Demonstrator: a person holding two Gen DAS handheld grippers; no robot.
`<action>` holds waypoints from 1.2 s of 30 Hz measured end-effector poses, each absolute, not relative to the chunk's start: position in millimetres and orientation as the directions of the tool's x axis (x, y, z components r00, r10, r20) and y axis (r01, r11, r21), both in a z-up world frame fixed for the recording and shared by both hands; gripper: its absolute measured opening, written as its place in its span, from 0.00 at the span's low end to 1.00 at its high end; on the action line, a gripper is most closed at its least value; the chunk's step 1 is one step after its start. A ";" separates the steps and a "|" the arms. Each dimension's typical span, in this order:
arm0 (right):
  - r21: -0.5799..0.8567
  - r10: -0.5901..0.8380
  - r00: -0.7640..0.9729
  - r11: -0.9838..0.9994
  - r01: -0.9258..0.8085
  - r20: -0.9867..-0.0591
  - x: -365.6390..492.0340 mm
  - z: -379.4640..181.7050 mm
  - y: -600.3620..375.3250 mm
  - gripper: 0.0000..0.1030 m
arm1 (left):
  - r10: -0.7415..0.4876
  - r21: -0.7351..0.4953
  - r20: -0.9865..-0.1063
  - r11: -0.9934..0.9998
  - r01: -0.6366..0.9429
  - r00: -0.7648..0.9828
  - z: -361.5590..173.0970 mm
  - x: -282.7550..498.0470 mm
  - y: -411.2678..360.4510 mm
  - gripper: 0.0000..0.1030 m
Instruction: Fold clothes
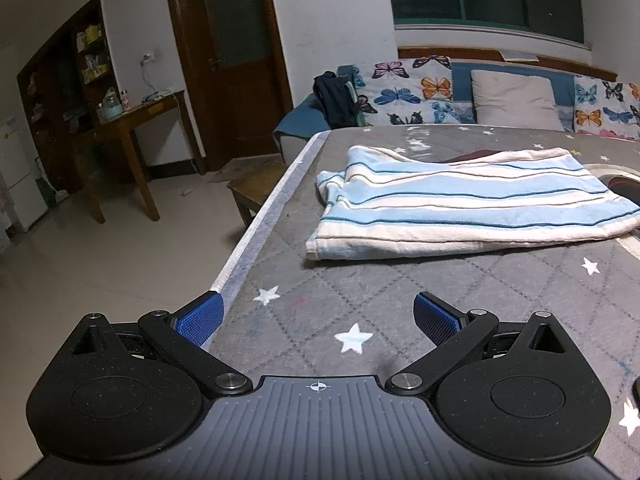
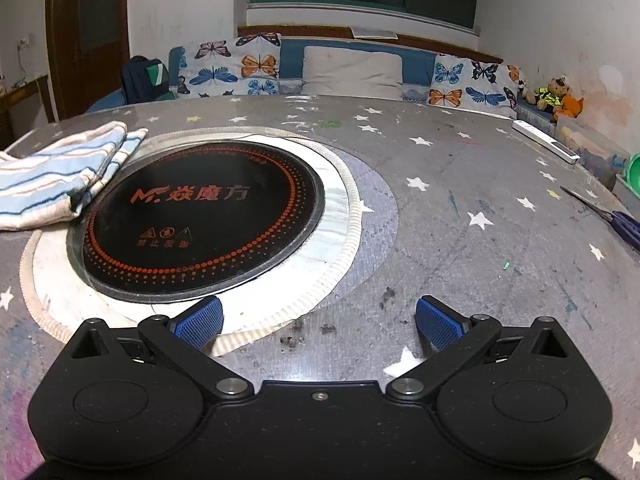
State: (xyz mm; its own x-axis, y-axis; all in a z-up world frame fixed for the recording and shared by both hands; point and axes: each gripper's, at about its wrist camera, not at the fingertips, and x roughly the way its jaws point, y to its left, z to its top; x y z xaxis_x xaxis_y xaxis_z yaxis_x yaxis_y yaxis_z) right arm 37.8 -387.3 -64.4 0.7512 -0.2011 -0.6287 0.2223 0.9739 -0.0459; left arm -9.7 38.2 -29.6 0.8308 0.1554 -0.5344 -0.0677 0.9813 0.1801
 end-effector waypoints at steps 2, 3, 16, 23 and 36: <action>-0.040 -0.198 0.751 0.974 0.223 -0.629 38.0 -65.1 -387.9 1.00 | 0.147 0.179 -0.536 0.982 -0.059 0.831 -30.4 -6.9 36.2 0.99; -0.040 -0.198 0.752 0.974 0.223 -0.629 38.0 -65.2 -388.3 1.00 | 0.143 0.178 -0.537 0.983 -0.054 0.832 -30.8 -5.6 35.1 0.99; -0.041 -0.198 0.752 0.974 0.223 -0.629 38.2 -66.1 -378.2 1.00 | 0.093 0.171 -0.552 0.985 0.004 0.828 -38.8 17.0 17.1 0.99; -0.042 -0.199 0.751 0.974 0.223 -0.630 39.6 -66.0 -379.0 1.00 | 0.081 0.167 -0.560 0.986 0.017 0.825 -40.9 27.6 11.5 0.99; -0.073 -0.200 0.747 0.977 0.200 -0.633 37.6 -62.0 -363.7 1.00 | 0.105 0.180 -0.548 0.984 -0.006 0.830 -47.2 29.0 12.0 0.99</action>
